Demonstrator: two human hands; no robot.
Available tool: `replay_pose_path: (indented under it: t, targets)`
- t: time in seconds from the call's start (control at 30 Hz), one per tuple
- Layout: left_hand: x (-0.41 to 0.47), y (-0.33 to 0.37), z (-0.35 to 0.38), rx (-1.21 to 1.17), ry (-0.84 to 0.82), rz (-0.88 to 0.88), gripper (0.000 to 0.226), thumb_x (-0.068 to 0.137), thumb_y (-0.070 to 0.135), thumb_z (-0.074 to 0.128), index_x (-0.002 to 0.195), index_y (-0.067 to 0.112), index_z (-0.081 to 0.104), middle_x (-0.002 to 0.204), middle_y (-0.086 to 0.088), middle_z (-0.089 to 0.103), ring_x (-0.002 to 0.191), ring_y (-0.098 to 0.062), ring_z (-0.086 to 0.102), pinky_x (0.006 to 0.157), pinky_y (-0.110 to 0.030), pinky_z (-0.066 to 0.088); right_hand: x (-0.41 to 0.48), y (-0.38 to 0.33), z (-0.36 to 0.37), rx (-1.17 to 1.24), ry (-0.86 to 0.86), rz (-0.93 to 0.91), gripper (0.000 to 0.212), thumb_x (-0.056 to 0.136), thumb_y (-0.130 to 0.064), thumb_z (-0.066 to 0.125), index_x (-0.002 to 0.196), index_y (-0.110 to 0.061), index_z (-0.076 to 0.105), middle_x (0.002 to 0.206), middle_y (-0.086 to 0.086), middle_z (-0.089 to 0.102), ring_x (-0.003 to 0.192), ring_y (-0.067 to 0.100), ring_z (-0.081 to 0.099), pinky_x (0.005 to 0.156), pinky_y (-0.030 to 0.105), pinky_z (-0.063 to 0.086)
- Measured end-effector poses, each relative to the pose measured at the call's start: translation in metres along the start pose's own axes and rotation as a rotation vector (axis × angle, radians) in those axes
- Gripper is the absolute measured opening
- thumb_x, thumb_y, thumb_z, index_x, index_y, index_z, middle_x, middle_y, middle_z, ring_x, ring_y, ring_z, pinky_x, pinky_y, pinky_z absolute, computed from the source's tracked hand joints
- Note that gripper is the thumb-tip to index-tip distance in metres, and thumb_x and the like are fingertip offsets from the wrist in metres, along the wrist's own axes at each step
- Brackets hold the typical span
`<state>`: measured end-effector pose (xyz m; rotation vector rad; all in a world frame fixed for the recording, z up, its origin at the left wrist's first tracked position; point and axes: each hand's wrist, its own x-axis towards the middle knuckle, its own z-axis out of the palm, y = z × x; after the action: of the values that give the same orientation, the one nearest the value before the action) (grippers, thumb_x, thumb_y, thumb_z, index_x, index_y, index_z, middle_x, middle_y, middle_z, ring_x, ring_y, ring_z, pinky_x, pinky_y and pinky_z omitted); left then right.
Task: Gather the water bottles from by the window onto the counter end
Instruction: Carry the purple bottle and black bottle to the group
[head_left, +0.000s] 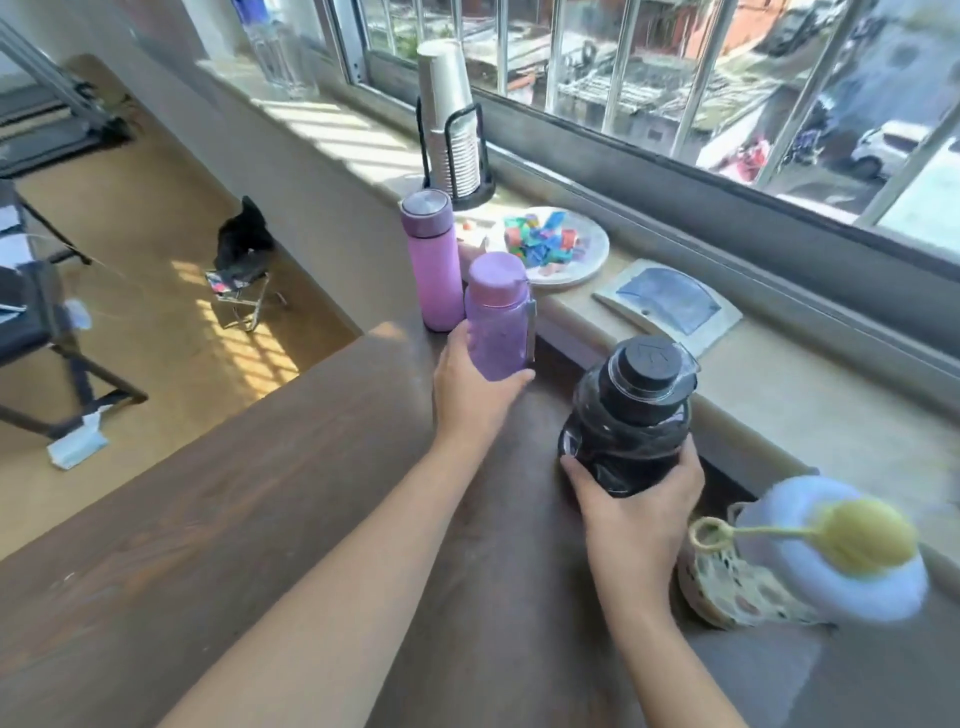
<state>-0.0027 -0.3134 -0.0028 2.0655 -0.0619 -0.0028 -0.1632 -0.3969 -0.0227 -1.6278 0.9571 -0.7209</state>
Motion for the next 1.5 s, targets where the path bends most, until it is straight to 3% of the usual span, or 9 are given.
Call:
replay_pose_path:
  t: [0.13,0.27,0.5,0.77,0.9,1.07,1.2,1.33,1.5]
  targets:
    - [0.007,0.001,-0.002,-0.039,0.056,-0.018,0.065,0.068,0.026,0.094,0.126,0.019,0.066,0.122,-0.001,0.076,0.116,-0.023,0.072,0.102,-0.043,0.058,0.004,0.008,0.001,0.060,-0.016,0.012,0.113,0.060,-0.029,0.097,0.154,-0.028,0.033,0.151,-0.006,0.048,0.139,0.012,0.048,0.119,0.042,0.036]
    - [-0.002,-0.005,-0.020,-0.093,0.071,-0.011,0.064,0.067,0.023,0.097,0.124,0.021,0.068,0.108,0.011,0.071,0.110,-0.017,0.074,0.101,-0.041,0.060,0.007,0.008,0.004,0.025,0.024,-0.027,0.109,0.057,-0.037,0.097,0.148,-0.032,0.038,0.145,-0.008,0.053,0.134,0.011,0.054,0.115,0.042,0.041]
    - [-0.042,-0.045,-0.103,-0.171,0.141,-0.063,0.070,0.060,0.033,0.093,0.125,0.026,0.067,0.120,0.008,0.079,0.113,-0.012,0.076,0.100,-0.041,0.062,-0.015,-0.005,0.021,-0.054,0.011,-0.075,0.100,0.059,-0.042,0.096,0.143,-0.027,0.042,0.139,-0.002,0.058,0.127,0.017,0.058,0.112,0.038,0.043]
    - [-0.101,-0.101,-0.246,-0.187,0.410,-0.156,0.065,0.070,0.012,0.095,0.129,0.021,0.069,0.114,0.015,0.077,0.101,0.010,0.073,0.091,-0.017,0.058,-0.114,-0.036,0.087,0.016,-0.329,-0.150,0.098,0.061,-0.033,0.098,0.143,-0.028,0.044,0.133,-0.009,0.055,0.122,0.011,0.059,0.109,0.033,0.046]
    - [-0.145,-0.136,-0.331,-0.181,0.585,-0.234,0.058,0.072,0.011,0.093,0.125,0.021,0.071,0.115,0.012,0.079,0.108,0.000,0.075,0.094,-0.024,0.060,-0.186,-0.052,0.118,0.037,-0.565,-0.188,0.097,0.063,-0.028,0.097,0.143,-0.031,0.043,0.120,-0.034,0.049,0.115,-0.001,0.057,0.103,0.023,0.044]
    - [-0.209,-0.180,-0.430,-0.143,0.791,-0.348,0.058,0.073,0.010,0.093,0.124,0.021,0.069,0.115,0.015,0.077,0.111,-0.001,0.073,0.101,-0.030,0.060,-0.289,-0.062,0.141,0.057,-0.855,-0.203,0.098,0.062,-0.027,0.098,0.141,-0.037,0.041,0.127,-0.024,0.053,0.104,-0.031,0.048,0.084,-0.003,0.039]
    - [-0.272,-0.204,-0.480,-0.129,0.923,-0.426,0.056,0.072,0.015,0.093,0.122,0.024,0.070,0.116,0.014,0.078,0.107,-0.002,0.075,0.097,-0.041,0.064,-0.368,-0.065,0.152,0.054,-1.049,-0.238,0.100,0.060,-0.029,0.098,0.141,-0.040,0.041,0.130,-0.025,0.054,0.108,-0.027,0.050,0.093,0.010,0.040]
    - [-0.340,-0.226,-0.504,-0.178,1.044,-0.461,0.058,0.070,0.010,0.093,0.122,0.026,0.071,0.115,0.012,0.080,0.109,-0.006,0.077,0.100,-0.035,0.061,-0.437,-0.070,0.165,0.015,-1.224,-0.273,0.100,0.059,-0.034,0.098,0.138,-0.045,0.038,0.133,-0.023,0.055,0.110,-0.024,0.050,0.100,0.022,0.045]
    - [-0.410,-0.247,-0.512,-0.235,1.174,-0.502,0.059,0.071,0.003,0.093,0.121,0.025,0.070,0.113,0.016,0.079,0.108,-0.003,0.076,0.101,-0.030,0.058,-0.510,-0.075,0.191,-0.023,-1.373,-0.368,0.098,0.057,-0.037,0.097,0.138,-0.037,0.041,0.130,-0.018,0.060,0.117,0.000,0.061,0.105,0.036,0.050]
